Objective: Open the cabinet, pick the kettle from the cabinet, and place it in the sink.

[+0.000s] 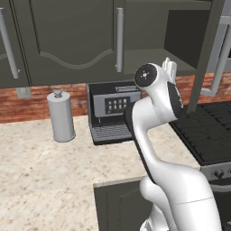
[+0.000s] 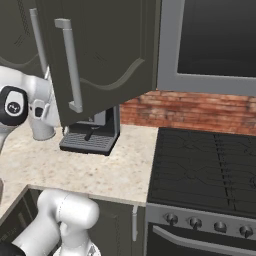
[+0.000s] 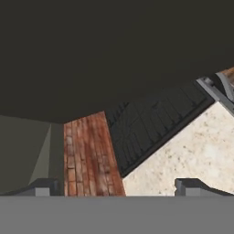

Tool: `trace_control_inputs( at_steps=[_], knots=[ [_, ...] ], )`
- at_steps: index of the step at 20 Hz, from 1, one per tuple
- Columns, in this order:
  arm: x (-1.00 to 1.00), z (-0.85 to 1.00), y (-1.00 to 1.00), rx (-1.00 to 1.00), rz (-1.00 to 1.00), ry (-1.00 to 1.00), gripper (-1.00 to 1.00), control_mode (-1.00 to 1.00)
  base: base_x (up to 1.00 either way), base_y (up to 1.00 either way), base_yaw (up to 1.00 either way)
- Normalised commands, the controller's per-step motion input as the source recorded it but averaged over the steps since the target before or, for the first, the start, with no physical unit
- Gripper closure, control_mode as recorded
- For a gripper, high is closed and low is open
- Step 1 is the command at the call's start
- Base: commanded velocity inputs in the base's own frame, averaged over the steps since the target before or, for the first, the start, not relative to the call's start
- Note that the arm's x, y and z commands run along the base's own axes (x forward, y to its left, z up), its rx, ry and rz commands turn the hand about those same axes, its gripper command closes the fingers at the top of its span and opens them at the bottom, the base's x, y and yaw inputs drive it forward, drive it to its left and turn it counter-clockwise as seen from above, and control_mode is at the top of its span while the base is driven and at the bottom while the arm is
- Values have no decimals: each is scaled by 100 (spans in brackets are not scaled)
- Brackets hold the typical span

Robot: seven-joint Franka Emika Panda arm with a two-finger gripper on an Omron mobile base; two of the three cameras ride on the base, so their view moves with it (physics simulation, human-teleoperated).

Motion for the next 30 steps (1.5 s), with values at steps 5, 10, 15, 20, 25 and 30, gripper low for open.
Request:
trace_control_inputs(
  at_steps=[5,10,15,20,25,30],
  knots=[
    [-3,0,-23,-3,-1,0,-100,-100,0,0,0],
    [-8,2,-29,-6,-5,0,-100,-100,0,0,0],
    [-29,1,-30,-4,-3,-6,-100,-100,0,0,0],
    [-37,4,-33,-2,-4,-4,-100,-100,0,0,0],
    [-39,6,-38,0,-4,-3,-100,-100,0,0,0],
    [-36,9,-43,0,-2,-2,-100,-100,0,0,0]
  ],
)
